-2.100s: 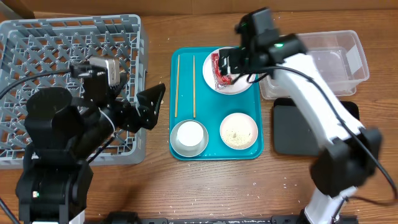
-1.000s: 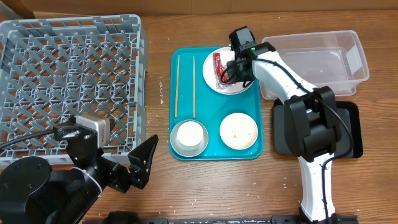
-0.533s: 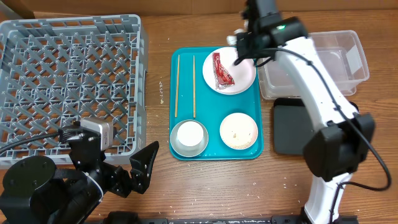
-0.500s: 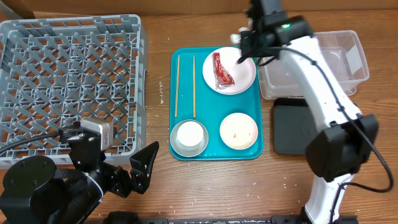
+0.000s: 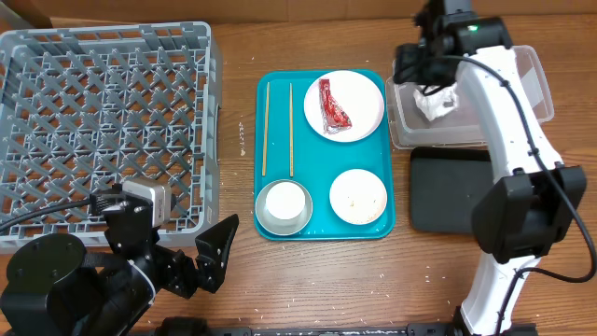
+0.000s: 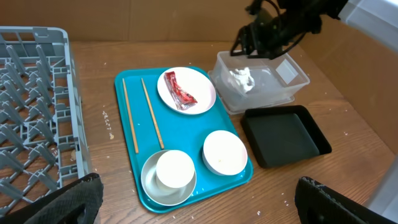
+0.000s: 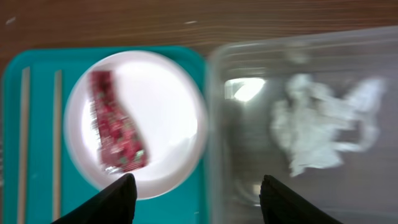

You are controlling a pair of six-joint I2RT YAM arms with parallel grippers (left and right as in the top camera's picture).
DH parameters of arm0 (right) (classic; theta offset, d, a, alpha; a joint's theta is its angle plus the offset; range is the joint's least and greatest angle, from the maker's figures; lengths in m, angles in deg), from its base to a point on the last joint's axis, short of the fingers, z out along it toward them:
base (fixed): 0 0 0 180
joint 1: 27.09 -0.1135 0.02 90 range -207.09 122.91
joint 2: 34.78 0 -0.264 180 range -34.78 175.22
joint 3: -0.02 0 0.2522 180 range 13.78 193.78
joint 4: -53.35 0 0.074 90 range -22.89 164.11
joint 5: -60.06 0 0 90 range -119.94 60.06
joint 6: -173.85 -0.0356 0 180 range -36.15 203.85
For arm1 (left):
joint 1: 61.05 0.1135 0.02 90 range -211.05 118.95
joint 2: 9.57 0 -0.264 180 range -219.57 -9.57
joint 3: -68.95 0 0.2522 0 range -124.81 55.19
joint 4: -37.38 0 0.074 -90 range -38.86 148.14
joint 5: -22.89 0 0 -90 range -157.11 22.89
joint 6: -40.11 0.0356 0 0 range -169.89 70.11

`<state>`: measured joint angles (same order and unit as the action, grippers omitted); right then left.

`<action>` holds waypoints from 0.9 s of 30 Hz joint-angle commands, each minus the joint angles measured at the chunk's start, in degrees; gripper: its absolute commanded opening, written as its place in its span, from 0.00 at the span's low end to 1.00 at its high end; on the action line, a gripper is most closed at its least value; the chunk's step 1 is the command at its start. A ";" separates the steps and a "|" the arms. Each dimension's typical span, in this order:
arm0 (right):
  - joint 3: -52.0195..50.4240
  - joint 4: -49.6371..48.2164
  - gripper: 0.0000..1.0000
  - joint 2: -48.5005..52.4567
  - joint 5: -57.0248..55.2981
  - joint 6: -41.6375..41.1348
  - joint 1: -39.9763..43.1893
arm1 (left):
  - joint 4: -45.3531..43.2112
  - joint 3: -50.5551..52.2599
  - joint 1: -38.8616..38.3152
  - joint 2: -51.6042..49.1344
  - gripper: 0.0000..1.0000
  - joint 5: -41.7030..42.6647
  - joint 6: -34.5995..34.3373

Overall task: Sort waste into correct bins and load items into the dishwasher
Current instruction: 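Carry the tissue with right gripper and drop it into the clear bin, then lower right gripper onto the plate and grasp the red wrapper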

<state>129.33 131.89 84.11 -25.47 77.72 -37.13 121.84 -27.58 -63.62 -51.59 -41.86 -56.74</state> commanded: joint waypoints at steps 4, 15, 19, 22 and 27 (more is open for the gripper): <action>-2.08 -3.69 0.65 1.29 3.61 1.62 -9.35 | -0.15 0.11 0.31 0.13 1.00 -0.20 1.09; -8.35 -17.44 0.67 11.37 -13.46 1.46 -15.89 | -0.15 0.11 0.31 0.13 1.00 -0.20 1.09; -8.37 -17.53 0.28 13.20 -13.40 1.46 -15.72 | -0.15 0.11 0.31 0.13 1.00 -0.20 1.09; -8.20 -17.07 0.10 13.22 -11.87 1.51 -15.78 | -0.15 0.11 0.31 0.13 1.00 -0.20 1.09; -5.07 -11.34 0.04 13.00 -7.26 1.31 -15.65 | -0.15 0.11 0.31 0.13 1.00 -0.20 1.09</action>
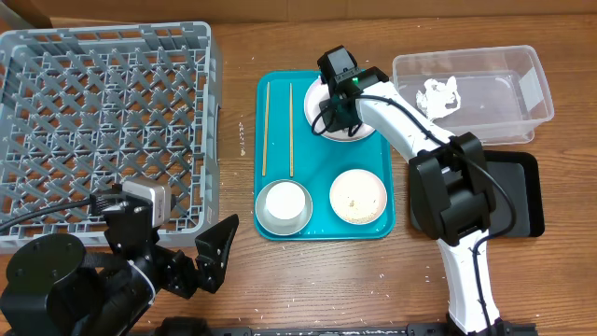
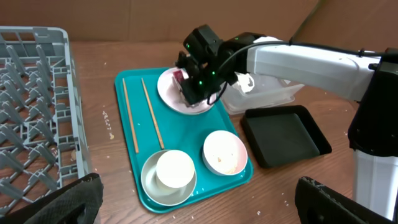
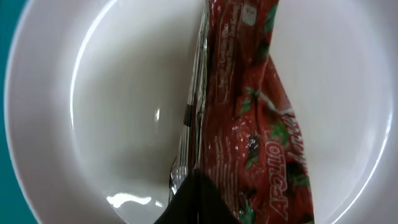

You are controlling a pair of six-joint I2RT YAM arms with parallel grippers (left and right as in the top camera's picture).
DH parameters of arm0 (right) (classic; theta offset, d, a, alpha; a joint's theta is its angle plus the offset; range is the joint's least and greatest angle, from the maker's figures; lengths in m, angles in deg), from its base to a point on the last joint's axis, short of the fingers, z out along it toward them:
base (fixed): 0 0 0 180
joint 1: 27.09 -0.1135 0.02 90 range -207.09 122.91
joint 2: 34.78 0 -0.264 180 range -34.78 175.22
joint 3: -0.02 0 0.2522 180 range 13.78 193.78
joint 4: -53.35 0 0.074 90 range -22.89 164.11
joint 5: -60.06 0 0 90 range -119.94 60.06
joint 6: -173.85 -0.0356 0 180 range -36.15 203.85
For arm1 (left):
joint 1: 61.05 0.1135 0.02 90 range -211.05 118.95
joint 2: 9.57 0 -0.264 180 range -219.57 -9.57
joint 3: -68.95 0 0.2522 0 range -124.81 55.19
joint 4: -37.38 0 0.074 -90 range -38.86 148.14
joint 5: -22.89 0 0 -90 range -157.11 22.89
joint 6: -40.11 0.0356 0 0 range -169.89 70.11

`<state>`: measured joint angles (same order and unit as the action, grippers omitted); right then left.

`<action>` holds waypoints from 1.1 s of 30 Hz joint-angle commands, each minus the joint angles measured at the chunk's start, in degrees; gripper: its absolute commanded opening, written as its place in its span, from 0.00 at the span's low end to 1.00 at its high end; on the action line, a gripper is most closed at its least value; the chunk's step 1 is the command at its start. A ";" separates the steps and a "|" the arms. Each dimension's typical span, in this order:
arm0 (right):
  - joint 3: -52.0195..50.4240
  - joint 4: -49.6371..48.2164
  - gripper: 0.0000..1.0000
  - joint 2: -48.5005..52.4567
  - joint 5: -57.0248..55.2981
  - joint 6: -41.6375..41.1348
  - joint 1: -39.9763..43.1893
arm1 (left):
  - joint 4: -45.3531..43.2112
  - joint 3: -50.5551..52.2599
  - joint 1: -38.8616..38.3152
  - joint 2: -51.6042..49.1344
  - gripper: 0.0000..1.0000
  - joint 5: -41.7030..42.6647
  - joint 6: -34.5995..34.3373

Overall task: Sort waste into correct bins and load items into the dishwasher
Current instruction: 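Lower right gripper onto the plate and grasp the red wrapper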

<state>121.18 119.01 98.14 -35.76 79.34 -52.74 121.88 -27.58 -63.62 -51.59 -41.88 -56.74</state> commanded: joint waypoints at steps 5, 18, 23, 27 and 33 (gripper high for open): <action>8.72 7.32 0.04 -4.85 6.01 -3.43 2.03 | -0.20 0.11 0.31 0.13 1.00 -0.17 1.09; 8.52 6.99 0.50 -11.56 13.29 -0.26 5.68 | -0.20 0.11 0.31 0.13 1.00 -0.17 1.09; 6.08 5.11 0.70 -7.06 8.15 2.67 2.89 | -0.20 0.11 0.31 0.13 1.00 -0.17 1.09; 5.79 3.61 0.71 -2.14 3.96 2.64 2.08 | -0.20 0.11 0.31 0.13 1.00 -0.17 1.09; 5.79 0.31 0.71 1.84 2.82 2.64 2.08 | -0.20 0.11 0.31 0.13 1.00 -0.17 1.09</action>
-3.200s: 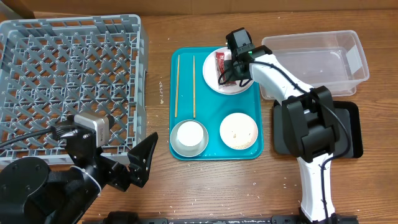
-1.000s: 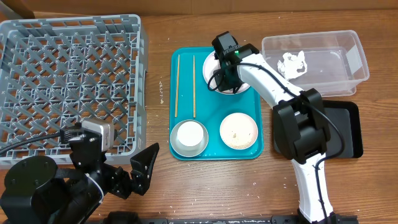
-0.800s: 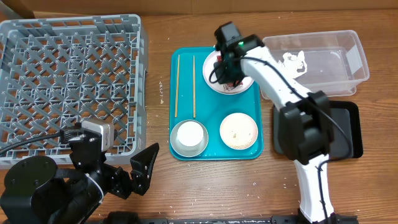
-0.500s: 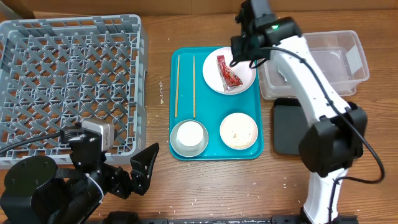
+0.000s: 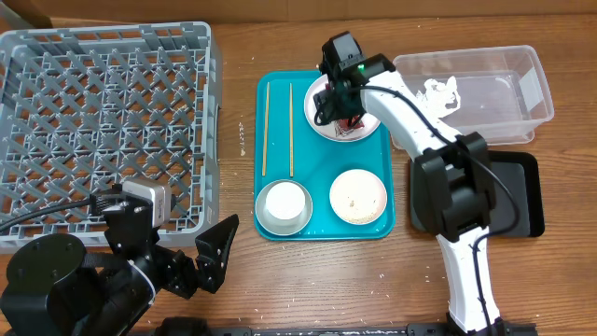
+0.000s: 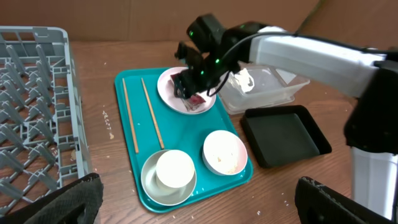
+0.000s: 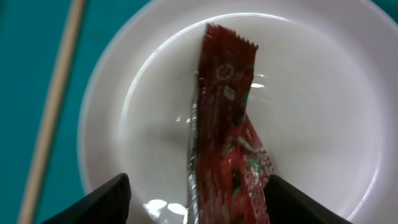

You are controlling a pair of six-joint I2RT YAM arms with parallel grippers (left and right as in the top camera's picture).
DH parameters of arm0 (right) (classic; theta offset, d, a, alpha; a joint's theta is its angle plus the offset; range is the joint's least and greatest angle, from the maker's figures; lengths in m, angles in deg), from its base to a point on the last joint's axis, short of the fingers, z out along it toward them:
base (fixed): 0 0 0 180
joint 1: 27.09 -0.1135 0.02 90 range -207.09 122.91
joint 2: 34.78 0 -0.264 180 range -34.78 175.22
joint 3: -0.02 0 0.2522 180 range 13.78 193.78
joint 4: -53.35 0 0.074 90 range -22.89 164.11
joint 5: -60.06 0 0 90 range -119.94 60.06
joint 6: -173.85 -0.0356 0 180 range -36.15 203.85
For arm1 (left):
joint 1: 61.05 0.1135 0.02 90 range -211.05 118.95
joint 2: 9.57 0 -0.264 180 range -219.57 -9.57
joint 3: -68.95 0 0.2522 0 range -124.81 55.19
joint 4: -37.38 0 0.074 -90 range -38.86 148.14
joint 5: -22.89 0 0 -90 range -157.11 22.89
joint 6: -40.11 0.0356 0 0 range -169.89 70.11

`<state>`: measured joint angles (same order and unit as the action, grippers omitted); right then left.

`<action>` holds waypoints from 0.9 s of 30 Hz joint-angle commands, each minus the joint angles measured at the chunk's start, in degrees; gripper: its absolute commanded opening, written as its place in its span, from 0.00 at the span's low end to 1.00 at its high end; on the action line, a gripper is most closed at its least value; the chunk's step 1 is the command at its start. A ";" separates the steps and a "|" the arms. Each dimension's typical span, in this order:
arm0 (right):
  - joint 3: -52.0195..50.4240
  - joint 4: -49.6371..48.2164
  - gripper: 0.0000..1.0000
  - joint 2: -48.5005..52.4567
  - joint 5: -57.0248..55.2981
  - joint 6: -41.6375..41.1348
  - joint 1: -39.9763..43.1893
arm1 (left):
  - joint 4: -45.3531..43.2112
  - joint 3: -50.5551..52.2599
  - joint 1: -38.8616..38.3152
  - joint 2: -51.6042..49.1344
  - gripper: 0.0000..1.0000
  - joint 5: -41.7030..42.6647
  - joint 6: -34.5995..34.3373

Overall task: Sort waste into correct bins and load items into the dishwasher
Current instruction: 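Lower right gripper onto the plate and grasp the red wrapper, then move the red wrapper with right gripper into the clear bin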

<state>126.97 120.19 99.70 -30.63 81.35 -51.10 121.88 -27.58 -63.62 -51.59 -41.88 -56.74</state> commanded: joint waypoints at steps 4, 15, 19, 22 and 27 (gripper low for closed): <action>-0.02 -1.60 0.49 1.88 -0.46 0.55 0.46 | -0.20 0.11 0.31 0.13 1.00 -0.17 1.09; 2.97 4.94 0.04 0.63 4.11 0.42 1.31 | -0.20 0.11 0.31 0.13 1.00 -0.17 1.09; 7.93 8.44 0.04 -3.19 12.11 0.42 3.56 | -0.20 0.11 0.31 0.13 1.00 -0.17 1.09; 9.86 10.16 0.04 -6.73 14.43 -0.11 5.77 | -0.20 0.11 0.31 0.13 1.00 -0.17 1.09; 9.88 14.45 0.04 -9.75 11.80 -2.19 10.91 | -0.20 0.11 0.31 0.13 1.00 -0.17 1.09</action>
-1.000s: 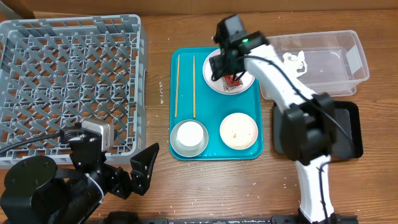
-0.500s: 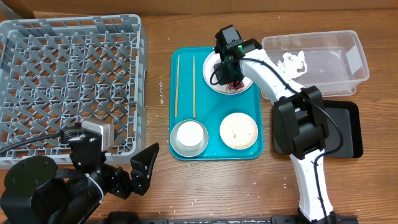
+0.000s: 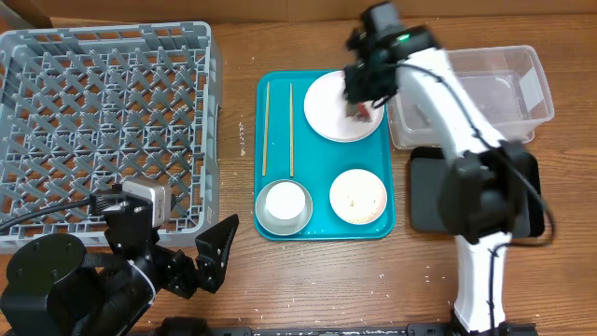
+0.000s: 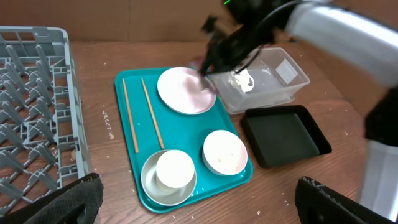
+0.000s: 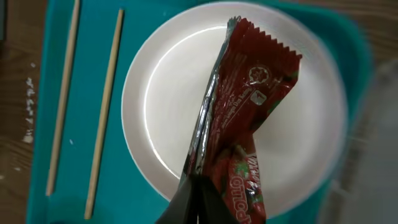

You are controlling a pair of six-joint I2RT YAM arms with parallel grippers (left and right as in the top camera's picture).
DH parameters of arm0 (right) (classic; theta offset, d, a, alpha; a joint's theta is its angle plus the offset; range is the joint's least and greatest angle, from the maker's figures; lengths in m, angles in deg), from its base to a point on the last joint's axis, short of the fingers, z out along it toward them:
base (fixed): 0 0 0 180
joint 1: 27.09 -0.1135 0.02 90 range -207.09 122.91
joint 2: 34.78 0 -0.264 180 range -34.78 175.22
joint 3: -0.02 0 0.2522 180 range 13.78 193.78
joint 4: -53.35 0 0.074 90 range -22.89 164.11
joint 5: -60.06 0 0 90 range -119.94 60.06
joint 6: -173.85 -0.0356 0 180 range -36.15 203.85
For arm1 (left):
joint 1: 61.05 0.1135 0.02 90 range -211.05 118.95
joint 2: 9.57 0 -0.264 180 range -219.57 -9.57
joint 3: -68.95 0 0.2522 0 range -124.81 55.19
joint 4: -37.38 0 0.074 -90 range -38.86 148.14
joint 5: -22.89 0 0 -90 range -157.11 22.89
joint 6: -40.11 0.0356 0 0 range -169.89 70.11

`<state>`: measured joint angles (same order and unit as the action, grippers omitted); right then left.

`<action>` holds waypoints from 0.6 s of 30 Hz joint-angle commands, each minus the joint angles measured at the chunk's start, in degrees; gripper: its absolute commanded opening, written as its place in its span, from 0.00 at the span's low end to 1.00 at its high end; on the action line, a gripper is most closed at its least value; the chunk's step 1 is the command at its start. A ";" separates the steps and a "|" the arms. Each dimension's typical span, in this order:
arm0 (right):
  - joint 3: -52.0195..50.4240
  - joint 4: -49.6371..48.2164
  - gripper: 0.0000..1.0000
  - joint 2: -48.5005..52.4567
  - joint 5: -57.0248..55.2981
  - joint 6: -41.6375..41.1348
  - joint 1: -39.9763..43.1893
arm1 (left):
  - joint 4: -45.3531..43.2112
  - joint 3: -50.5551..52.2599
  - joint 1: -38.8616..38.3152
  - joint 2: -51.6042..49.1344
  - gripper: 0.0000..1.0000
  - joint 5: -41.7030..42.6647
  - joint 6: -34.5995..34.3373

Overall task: Sort waste into correct bins and load items into the dishwasher
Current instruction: 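Move the red wrapper with right gripper into the clear bin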

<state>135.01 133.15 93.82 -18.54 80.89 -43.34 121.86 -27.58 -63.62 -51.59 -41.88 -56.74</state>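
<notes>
A red snack wrapper (image 5: 239, 118) hangs in my right gripper (image 5: 199, 199), which is shut on its lower end, lifted above the bare white plate (image 5: 180, 106). Overhead, the right gripper (image 3: 362, 93) is over the plate's right edge (image 3: 322, 117), beside the clear plastic bin (image 3: 485, 89). The teal tray (image 3: 280, 154) also carries two wooden chopsticks (image 3: 290, 126), a white cup in a metal bowl (image 3: 284, 205) and a white bowl (image 3: 358, 196). The grey dish rack (image 3: 103, 121) lies at left. My left gripper (image 4: 199, 211) is open, low, in front of the tray.
A black tray (image 3: 438, 191) lies on the table under the clear bin's near side. Crumpled white paper (image 4: 242, 79) lies inside the clear bin. Crumbs dot the wooden table around the teal tray.
My right gripper was open over the wrapper lying on the plate. Now it is shut on the wrapper, raised off the plate, and shifted right toward the clear bin.
First my right gripper was over the clear bin with white paper inside, the wrapper lying on the plate. Then it was down at the wrapper on the plate. Then it hovered open over it. Now it holds the wrapper lifted off the plate. The left arm stayed still.
</notes>
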 commanded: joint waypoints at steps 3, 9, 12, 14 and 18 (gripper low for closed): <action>1.53 4.17 0.04 -3.80 -3.93 -1.95 6.69 | -0.17 0.11 0.31 0.13 1.00 -0.17 1.09; 1.07 5.46 0.50 -3.78 -5.18 1.14 9.90 | -0.17 0.11 0.31 0.13 1.00 -0.17 1.09; 1.16 6.25 0.54 -4.39 -5.33 1.55 9.94 | -0.17 0.11 0.31 0.13 1.00 -0.17 1.09; 1.18 6.88 0.53 -5.73 -4.85 1.55 9.70 | -0.17 0.11 0.31 0.13 1.00 -0.17 1.09; 1.20 8.52 0.52 -10.47 -2.47 1.55 7.89 | -0.17 0.11 0.31 0.13 1.00 -0.17 1.09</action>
<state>135.91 141.07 89.66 -22.83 81.94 -33.92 121.86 -27.58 -63.62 -51.59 -41.88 -56.74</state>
